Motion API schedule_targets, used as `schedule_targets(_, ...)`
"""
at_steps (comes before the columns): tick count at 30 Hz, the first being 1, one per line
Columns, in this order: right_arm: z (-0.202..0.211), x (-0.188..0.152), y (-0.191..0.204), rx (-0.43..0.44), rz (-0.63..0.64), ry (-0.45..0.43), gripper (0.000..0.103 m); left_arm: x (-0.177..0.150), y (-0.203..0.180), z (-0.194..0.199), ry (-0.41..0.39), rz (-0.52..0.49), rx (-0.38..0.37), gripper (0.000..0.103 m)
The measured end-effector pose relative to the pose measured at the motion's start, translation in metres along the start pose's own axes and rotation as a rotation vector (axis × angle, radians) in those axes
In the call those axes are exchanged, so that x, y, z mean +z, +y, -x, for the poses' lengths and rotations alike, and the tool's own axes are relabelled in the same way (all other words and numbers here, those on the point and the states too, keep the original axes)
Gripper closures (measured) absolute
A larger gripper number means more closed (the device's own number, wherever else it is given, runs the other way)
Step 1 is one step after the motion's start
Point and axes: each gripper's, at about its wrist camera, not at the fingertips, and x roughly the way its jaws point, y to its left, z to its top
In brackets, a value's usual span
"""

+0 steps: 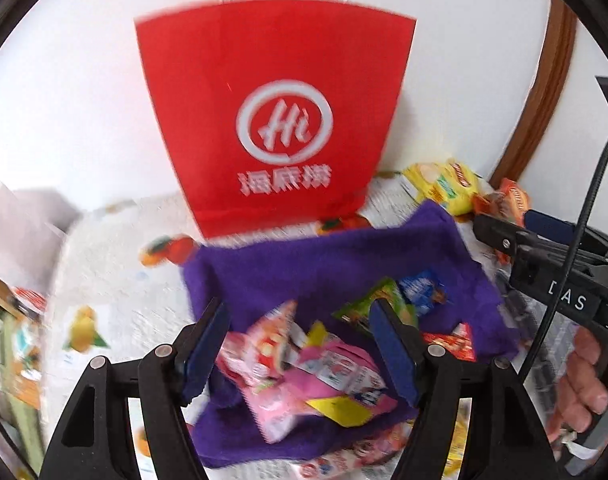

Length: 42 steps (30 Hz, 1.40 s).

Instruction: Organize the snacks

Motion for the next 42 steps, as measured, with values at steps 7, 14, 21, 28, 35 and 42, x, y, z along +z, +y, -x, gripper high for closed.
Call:
schedule_targets(7, 0.019, -0.006, 0.005, 0.062, -0.029, -0.035, 0.032, 0.002, 0.0, 0.021, -0.079, -0.036, 0.056, 0.032)
schedule_targets(14, 0.031, -0.055, -0.011, 0.069, -0.041, 0.002, 0.032, 0.004, 0.01, 0.042, -0.115, -0.008, 0.019, 0.032)
schedule_targets(21, 0.037, -0.127, -0.043, 0.024, -0.082, 0.094, 0.032, 0.002, 0.012, 0.068, -0.124, 0.023, -0.1, 0.032)
schedule_targets(28, 0.027, -0.185, -0.053, 0.049, -0.106, 0.172, 0.032, -0.005, -0.006, 0.093, -0.164, -0.024, -0.145, 0.032)
schedule_targets(35, 0.002, -0.208, -0.041, -0.023, 0.004, 0.189, 0.036, -0.008, -0.012, 0.099, -0.169, -0.043, -0.166, 0.032)
schedule_targets(42, -0.005, -0.21, -0.043, -0.005, 0.0, 0.112, 0.036, -0.007, -0.014, 0.094, -0.161, -0.046, -0.141, 0.032)
